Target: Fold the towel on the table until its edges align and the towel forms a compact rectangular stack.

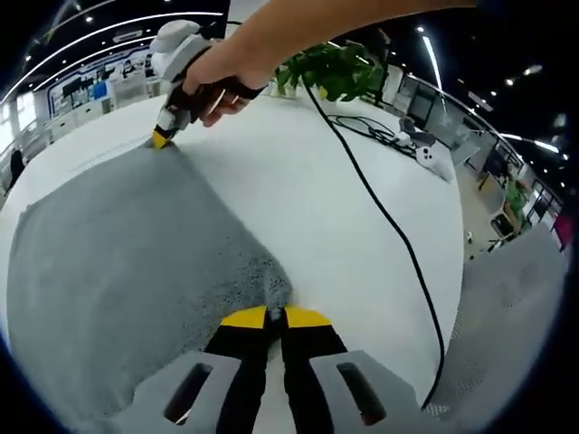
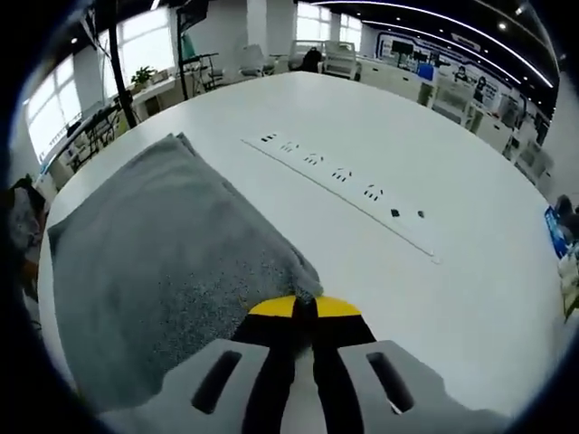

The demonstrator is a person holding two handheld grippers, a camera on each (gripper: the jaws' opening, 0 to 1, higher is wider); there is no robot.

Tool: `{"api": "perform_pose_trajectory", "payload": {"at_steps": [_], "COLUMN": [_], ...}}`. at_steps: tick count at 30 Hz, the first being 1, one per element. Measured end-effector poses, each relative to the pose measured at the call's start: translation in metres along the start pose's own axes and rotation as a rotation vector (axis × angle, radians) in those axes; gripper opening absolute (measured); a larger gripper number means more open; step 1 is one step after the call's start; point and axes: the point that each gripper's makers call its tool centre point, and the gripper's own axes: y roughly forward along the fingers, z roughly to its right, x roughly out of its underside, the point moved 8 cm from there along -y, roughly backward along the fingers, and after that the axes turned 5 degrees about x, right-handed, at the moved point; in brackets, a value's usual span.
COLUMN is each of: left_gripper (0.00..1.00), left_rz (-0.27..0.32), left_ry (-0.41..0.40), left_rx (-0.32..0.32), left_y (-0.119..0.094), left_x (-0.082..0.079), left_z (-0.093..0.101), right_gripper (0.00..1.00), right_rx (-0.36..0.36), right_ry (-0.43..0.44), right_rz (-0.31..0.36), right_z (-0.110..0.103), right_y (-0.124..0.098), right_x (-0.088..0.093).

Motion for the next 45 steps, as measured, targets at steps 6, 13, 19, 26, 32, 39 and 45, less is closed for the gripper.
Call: {"api": "perform_pose_trajectory", "payload": {"at_steps": [6, 13, 19, 26, 32, 39, 45], "left_gripper": [0.04, 0.04, 0.04, 0.03, 0.03, 0.03, 0.03], "left_rz": [-0.006, -0.011, 0.0, 0.037, 0.062, 0.129, 0.18], "left_ry": [0.014, -0.008, -0.007, -0.027, -0.017, -0.016, -0.013], "left_rx": [0.023, 0.062, 0.088, 0.119, 0.142, 0.163, 0.169], "left_y": [0.007, 0.015, 0.021, 0.022, 0.025, 0.017, 0.01], "left_x": [-0.003, -0.009, -0.014, -0.026, -0.036, -0.06, -0.074], "left_z": [0.01, 0.023, 0.035, 0.051, 0.062, 0.079, 0.084], "right_gripper": [0.03, 0.02, 0.02, 0.02, 0.02, 0.02, 0.02], "right_rx": [0.014, 0.025, 0.032, 0.041, 0.044, 0.067, 0.081], "right_ry": [0.009, 0.0, -0.004, -0.006, -0.029, -0.026, -0.01], "right_rz": [-0.017, -0.036, -0.05, -0.053, -0.058, -0.064, -0.058], "right_z": [0.011, 0.021, 0.032, 0.04, 0.047, 0.058, 0.066], "right_y": [-0.009, -0.02, -0.031, -0.047, -0.064, -0.086, -0.101], "right_x": [0.01, 0.021, 0.032, 0.035, 0.037, 0.038, 0.035]}}
